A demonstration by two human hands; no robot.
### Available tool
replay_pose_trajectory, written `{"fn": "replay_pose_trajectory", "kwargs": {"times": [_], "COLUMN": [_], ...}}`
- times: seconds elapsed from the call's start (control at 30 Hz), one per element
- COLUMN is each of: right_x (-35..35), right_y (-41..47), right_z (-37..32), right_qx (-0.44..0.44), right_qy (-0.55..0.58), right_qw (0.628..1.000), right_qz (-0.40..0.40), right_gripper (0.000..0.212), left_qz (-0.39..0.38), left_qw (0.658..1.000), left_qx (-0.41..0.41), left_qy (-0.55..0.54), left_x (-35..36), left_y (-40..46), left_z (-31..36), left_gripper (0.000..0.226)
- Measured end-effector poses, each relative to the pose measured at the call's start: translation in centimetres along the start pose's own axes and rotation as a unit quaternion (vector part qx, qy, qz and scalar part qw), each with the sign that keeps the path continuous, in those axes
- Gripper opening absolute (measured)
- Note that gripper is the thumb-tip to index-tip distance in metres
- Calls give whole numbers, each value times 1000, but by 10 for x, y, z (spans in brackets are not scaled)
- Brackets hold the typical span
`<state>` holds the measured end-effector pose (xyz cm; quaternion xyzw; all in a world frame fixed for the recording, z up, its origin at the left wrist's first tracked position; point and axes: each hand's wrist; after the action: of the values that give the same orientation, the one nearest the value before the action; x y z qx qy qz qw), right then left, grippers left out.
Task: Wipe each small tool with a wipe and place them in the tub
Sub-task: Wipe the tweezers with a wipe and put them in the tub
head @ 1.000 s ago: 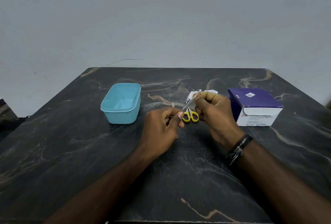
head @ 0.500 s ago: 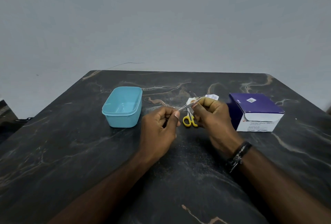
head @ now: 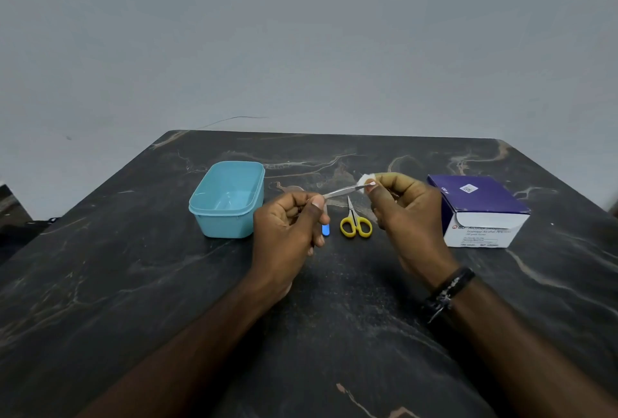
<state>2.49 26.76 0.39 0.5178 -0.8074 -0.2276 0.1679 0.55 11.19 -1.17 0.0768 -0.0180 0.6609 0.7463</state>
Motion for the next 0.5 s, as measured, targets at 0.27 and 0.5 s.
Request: {"fn": "replay_pose_trajectory", "kwargs": {"times": [0.27, 0.5], "right_x": [11, 15], "right_y": [-13, -17], "right_z": [3, 1], "right_qx": [-36, 104], "right_qy": [-87, -8], "right_qw": [991, 979], "right_qz": [-93, -176], "right_gripper": [16, 4], "left_qz": [10, 1], "left_qw": [986, 982], "left_qx": [-92, -113], "left_qy": [-140, -150], "left_x": [-10, -13], "left_y": [11, 14], "left_z": [5, 8], "left_gripper": [14, 17]}}
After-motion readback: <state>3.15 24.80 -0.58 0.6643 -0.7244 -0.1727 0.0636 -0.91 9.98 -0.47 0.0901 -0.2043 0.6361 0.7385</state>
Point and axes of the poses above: each hand's wrist, its own y-axis towards the middle knuckle, its own x-axis out of the palm, z = x × y, and after that the axes turned 10 degrees about -x, right-handed
